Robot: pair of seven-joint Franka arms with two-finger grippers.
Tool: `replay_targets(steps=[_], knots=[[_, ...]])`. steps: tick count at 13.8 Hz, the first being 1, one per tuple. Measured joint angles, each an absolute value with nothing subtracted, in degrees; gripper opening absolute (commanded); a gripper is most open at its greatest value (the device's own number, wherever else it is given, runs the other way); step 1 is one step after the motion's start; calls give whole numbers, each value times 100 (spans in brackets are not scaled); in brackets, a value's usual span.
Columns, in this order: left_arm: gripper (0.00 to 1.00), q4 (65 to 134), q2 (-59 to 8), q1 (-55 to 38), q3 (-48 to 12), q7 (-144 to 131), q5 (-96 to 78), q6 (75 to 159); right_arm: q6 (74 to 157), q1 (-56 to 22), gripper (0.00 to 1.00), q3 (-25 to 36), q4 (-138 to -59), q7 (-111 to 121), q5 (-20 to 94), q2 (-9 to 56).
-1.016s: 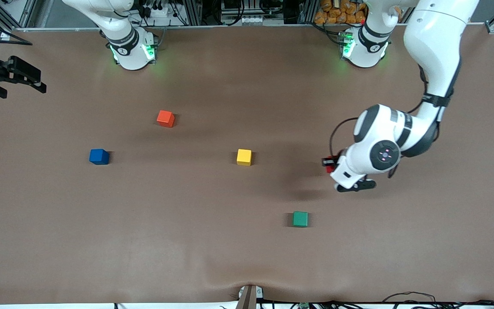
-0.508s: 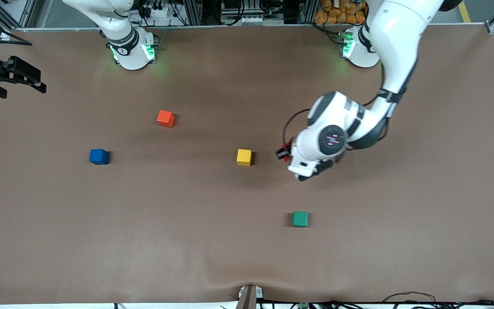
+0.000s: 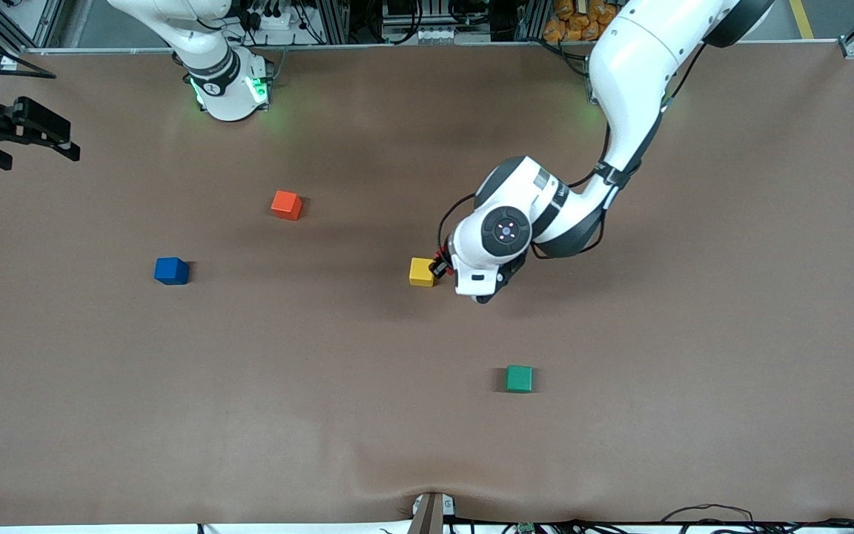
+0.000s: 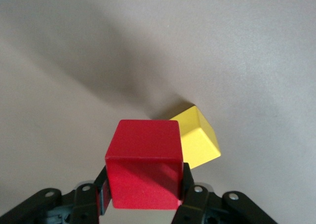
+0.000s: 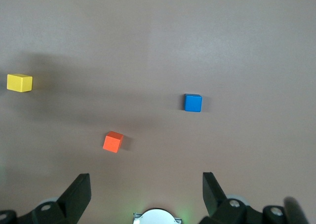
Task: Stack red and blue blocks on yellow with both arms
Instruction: 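Carry the red cube with the left gripper over the yellow cube, then lower the red cube onto the yellow cube and open the left gripper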
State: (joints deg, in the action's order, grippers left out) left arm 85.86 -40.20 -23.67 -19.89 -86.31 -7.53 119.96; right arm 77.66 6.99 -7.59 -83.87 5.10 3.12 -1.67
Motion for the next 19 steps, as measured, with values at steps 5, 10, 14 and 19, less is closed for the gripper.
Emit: replay_targets(steps=[5,10,14,19], knots=[[0,8582,-4182,-2563,-1983,-9889,-754,12589,7766,699,100,-759,-8387,510,312,-167],[0,8577,-4348,-2746,-1967,-10757,-754,13042,7766,699,100,-759,-8387,510,312,-167],[0,8554,-4356,-2770,-1875,-11116,-754,13060,7766,699,100,-759,-8387,510,312,-167],[0,8554,-4374,-2937,-1703,-11158,-754,13237,7765,699,100,-759,-8387,510,312,-167]])
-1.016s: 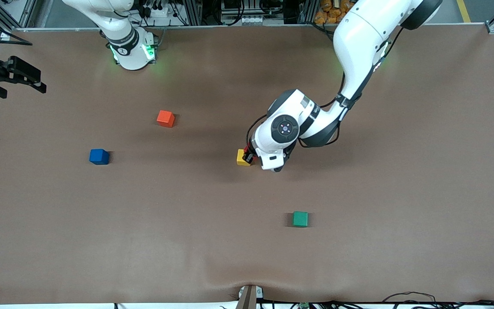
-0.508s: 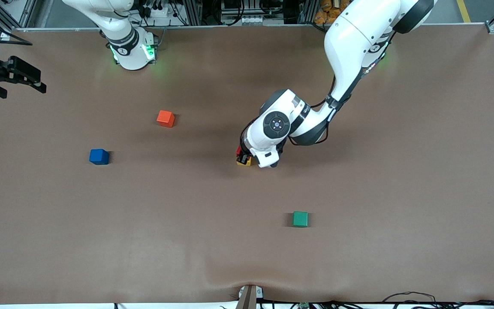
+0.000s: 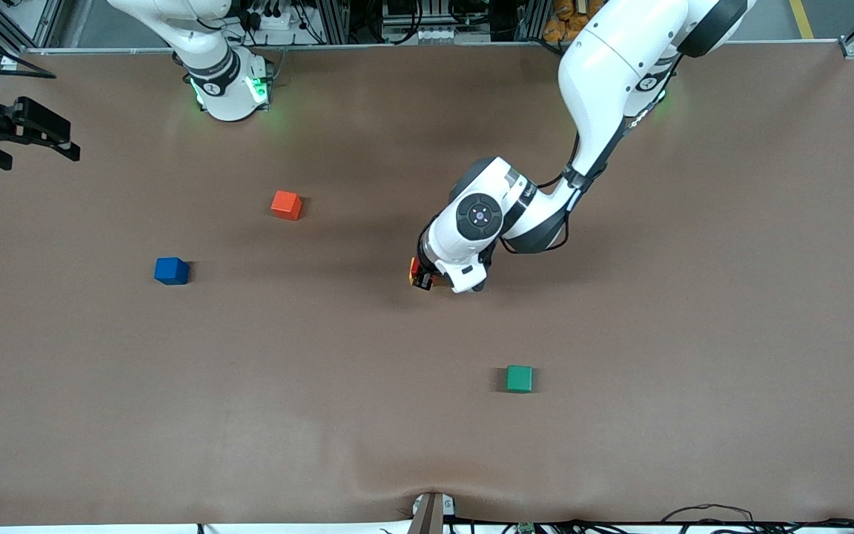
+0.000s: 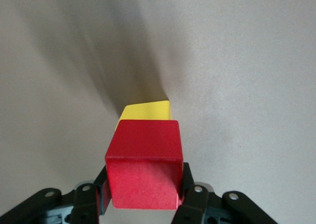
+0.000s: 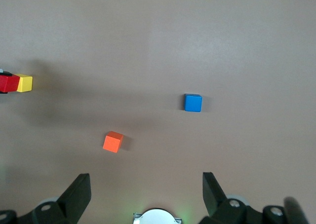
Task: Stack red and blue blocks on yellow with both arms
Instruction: 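Lower the red cube onto the yellow cube and open the left gripper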
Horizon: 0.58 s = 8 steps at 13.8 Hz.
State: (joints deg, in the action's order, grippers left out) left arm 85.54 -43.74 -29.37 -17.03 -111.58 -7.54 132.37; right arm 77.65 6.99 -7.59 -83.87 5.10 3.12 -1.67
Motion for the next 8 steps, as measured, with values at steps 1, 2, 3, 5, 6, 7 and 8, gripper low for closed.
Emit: replay_targets(steps=[1,2,3,5,6,7,8], knots=[[0,8554,-4374,-2942,-1701,-11159,-754,13246,7764,699,100,-759,-8387,510,312,-166],[0,8554,-4374,-2942,-1700,-11159,-754,13249,7763,699,100,-759,-8387,510,312,-166],[0,8554,-4374,-2942,-1697,-11159,-754,13250,7758,699,100,-759,-8387,510,312,-166],[0,8554,-4374,-2942,-1694,-11159,-754,13251,7731,699,100,-759,-8387,510,312,-166],[0,8554,-4374,-2942,-1694,-11159,-754,13251,7725,699,100,-759,-8387,510,312,-166],[0,8554,-4374,-2942,-1694,-11159,-754,13251,7721,699,100,-759,-8387,510,312,-166],[0,8554,-4374,-2942,-1694,-11159,-754,13251,7711,699,100,-759,-8387,510,312,-166]])
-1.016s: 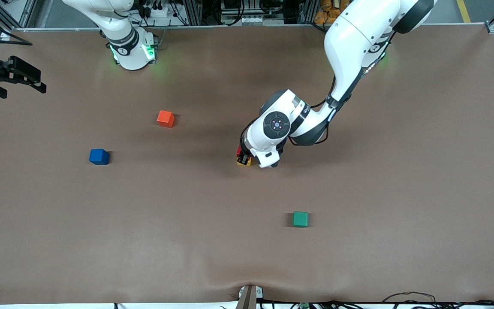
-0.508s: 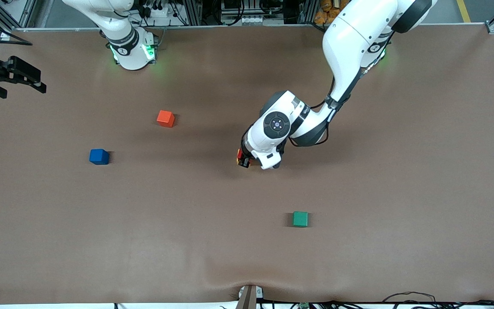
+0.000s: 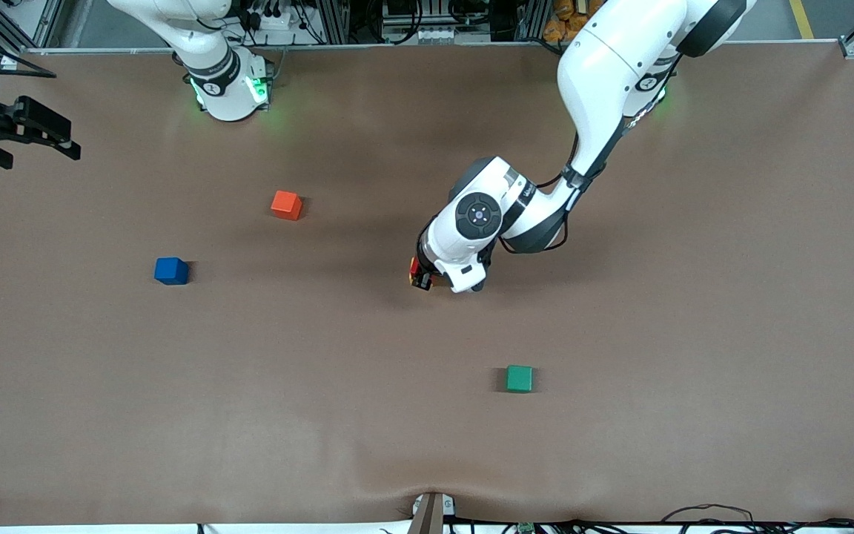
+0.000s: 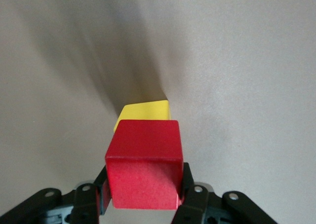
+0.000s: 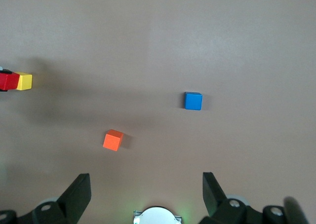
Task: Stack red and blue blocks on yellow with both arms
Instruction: 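Lower the red cube onto the yellow cube and open the left gripper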
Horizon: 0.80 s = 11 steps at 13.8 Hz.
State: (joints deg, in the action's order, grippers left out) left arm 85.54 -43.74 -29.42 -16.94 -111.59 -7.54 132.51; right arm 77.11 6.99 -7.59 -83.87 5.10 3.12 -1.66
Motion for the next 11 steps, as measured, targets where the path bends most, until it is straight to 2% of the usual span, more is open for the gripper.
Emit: replay_targets(steps=[9,10,11], knots=[[0,8554,-4374,-2949,-1694,-11159,-754,13251,7677,699,100,-759,-8387,510,312,-164],[2,8556,-4374,-2952,-1694,-11158,-754,13249,7677,699,100,-759,-8387,510,312,-164],[11,8557,-4375,-2960,-1694,-11158,-754,13249,7677,699,100,-759,-8387,510,312,-164]])
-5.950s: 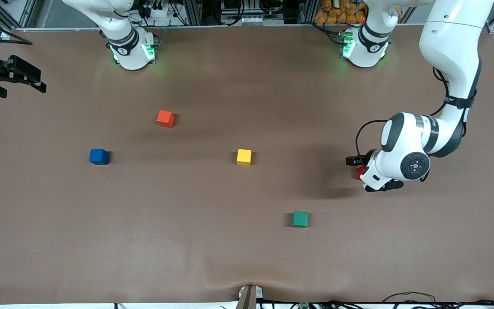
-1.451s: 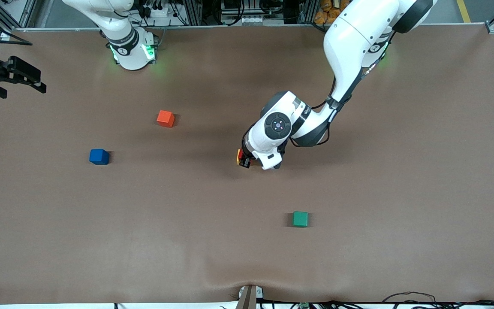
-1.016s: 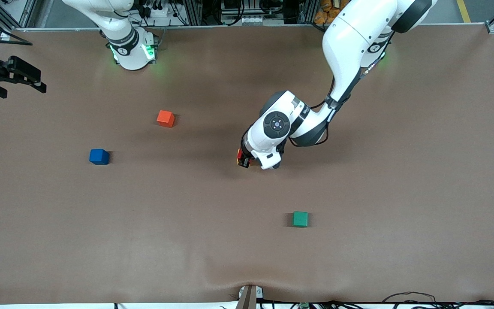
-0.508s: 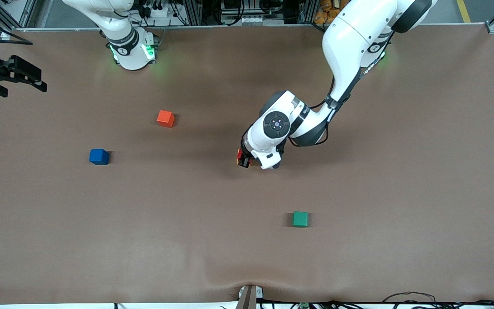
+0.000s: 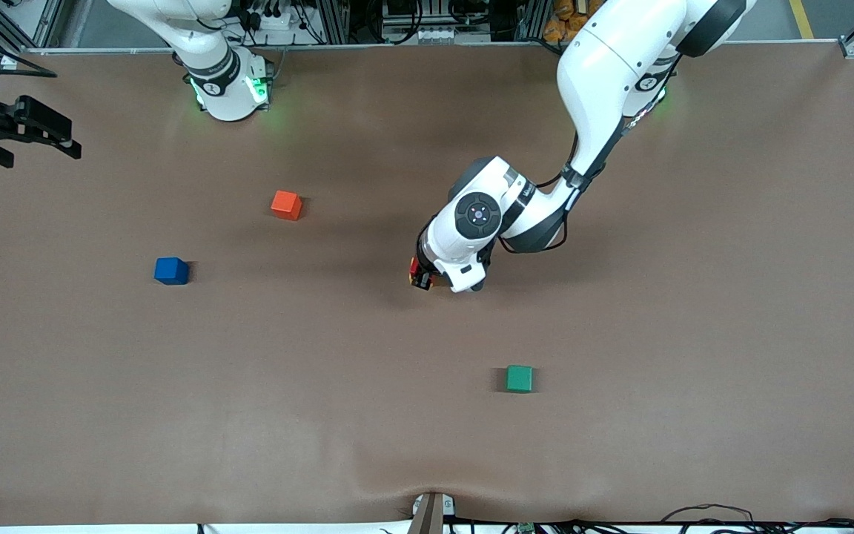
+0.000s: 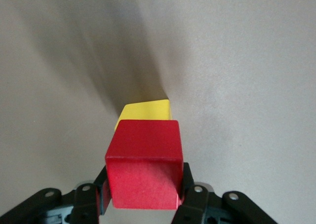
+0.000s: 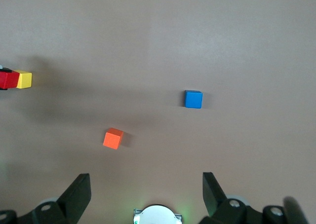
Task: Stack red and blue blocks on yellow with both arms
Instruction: 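Lower the red cube onto the yellow cube and open the left gripper, then raise the left gripper away while the right gripper reaches the blue cube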
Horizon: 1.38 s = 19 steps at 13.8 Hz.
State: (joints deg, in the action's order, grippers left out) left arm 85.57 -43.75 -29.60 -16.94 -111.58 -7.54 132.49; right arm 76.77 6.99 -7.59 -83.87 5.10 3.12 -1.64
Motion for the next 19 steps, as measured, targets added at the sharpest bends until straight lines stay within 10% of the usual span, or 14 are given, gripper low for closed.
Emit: replay_targets(steps=[3,19], knots=[[100,8557,-4375,-3001,-1694,-11158,-754,13249,7674,699,100,-759,-8387,510,312,-163],[100,8306,-3316,-2672,-1538,-11129,-725,12463,7681,783,100,-752,-8388,510,313,90]])
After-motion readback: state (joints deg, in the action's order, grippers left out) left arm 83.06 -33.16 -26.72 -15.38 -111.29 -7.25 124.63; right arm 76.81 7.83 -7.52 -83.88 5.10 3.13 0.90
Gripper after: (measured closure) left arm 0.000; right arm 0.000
